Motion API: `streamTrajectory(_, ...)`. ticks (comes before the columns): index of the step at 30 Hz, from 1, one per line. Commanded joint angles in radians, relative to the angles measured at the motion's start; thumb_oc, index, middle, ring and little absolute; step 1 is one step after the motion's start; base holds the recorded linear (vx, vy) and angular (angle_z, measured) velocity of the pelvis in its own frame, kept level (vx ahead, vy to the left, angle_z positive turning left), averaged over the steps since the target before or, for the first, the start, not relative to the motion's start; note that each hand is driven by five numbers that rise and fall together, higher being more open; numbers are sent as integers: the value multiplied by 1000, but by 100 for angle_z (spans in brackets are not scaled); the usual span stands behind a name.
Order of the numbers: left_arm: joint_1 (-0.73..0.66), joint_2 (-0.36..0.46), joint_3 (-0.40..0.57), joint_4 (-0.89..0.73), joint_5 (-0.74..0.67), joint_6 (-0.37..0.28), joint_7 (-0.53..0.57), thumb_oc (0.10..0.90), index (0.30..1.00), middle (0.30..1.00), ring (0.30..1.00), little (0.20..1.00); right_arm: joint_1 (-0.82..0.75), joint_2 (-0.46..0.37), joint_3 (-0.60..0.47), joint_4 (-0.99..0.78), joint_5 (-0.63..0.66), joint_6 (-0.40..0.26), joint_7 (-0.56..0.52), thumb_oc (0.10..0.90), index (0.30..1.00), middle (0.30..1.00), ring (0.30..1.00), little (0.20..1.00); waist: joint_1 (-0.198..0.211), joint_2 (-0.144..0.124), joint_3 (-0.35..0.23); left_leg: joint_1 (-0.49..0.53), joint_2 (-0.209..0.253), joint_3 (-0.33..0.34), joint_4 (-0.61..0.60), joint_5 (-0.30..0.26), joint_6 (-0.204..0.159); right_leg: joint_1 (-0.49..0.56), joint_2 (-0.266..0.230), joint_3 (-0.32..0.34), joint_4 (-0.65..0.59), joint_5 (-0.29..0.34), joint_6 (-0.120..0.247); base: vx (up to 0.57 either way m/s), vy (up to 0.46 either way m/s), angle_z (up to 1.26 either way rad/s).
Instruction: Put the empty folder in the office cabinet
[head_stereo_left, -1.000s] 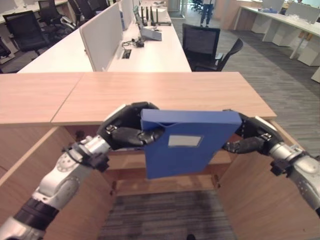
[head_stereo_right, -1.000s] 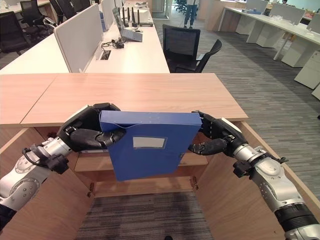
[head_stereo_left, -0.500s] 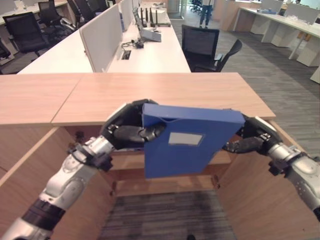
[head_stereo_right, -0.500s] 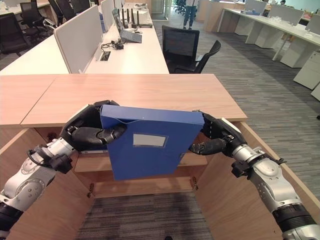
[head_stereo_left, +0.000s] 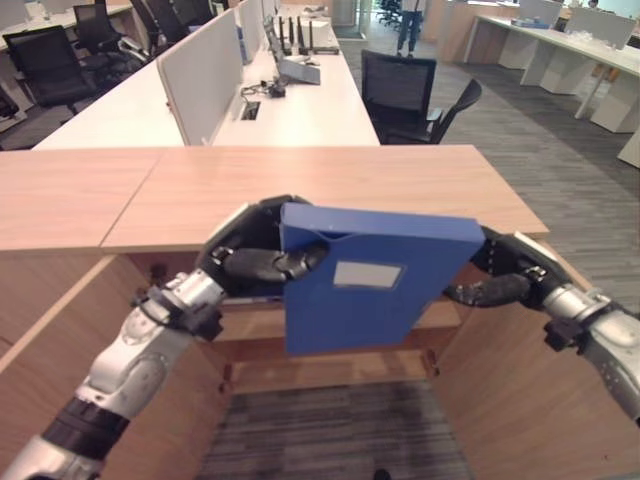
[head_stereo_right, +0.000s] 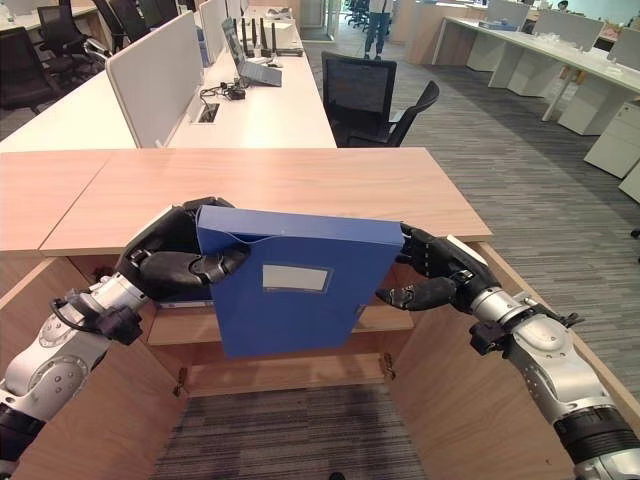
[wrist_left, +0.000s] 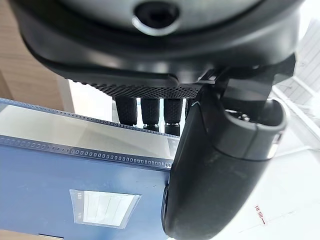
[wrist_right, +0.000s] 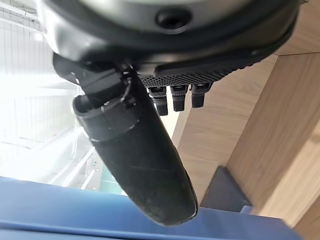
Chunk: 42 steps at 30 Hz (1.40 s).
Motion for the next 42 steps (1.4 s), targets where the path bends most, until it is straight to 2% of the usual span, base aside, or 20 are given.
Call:
streamTrajectory(1,-174,61,83,20,-19,-164,1,400,300,300,300,300,-56,-87,-86,26,2,-95,-5,800,900,900,900,900,0,-32,-81,-32,7,-58,-6,-14,-43,82,-38,-43,7,-56,84,0,0,0)
streamTrajectory(9,-178,71,117,66,12,-181,30,400,300,300,300,300,6,-106,-159,43,-2,-95,-7,800,900,900,900,900,-10,-32,-81,-32,7,-53,-6,-17,-43,80,-37,-40,7,-56,86,0,0,0)
streamTrajectory(15,-190,42,133,95,25,-190,53,400,300,300,300,300,30,-81,-175,24,13,-91,3,800,900,900,900,900,-16,-31,-82,-28,8,-51,-6,-20,-42,80,-37,-33,7,-58,85,0,0,0)
streamTrajectory(20,-221,23,116,108,52,-202,73,400,300,300,300,300,21,-53,-150,-16,29,-89,17,800,900,900,900,900,-18,-31,-82,-25,9,-50,-6,-21,-42,81,-36,-31,7,-59,84,-1,-3,-2)
streamTrajectory(25,-268,-30,88,119,45,-203,86,400,300,300,300,300,-8,-3,-99,-54,31,-88,18,800,900,900,900,900,-19,-29,-80,-24,9,-47,-6,-21,-41,83,-35,-32,7,-60,82,-1,-2,-1)
streamTrajectory(26,-295,-56,68,115,44,-207,92,400,300,300,300,300,-30,28,-75,-62,36,-92,13,800,900,900,900,900,-18,-28,-80,-24,9,-48,-6,-20,-40,83,-35,-30,7,-60,81,0,0,0)
streamTrajectory(32,-336,-101,36,110,49,-214,105,400,300,300,300,300,-70,84,-30,-70,45,-98,6,800,900,900,900,900,-18,-27,-80,-21,9,-47,-6,-21,-39,85,-36,-29,7,-60,78,0,0,0)
streamTrajectory(42,-380,-172,-40,102,27,-188,91,400,300,300,300,300,-145,180,24,-56,43,-116,-32,800,900,900,900,900,-17,-25,-80,-20,9,-48,-6,-23,-36,87,-37,-31,7,-59,75,0,0,0)
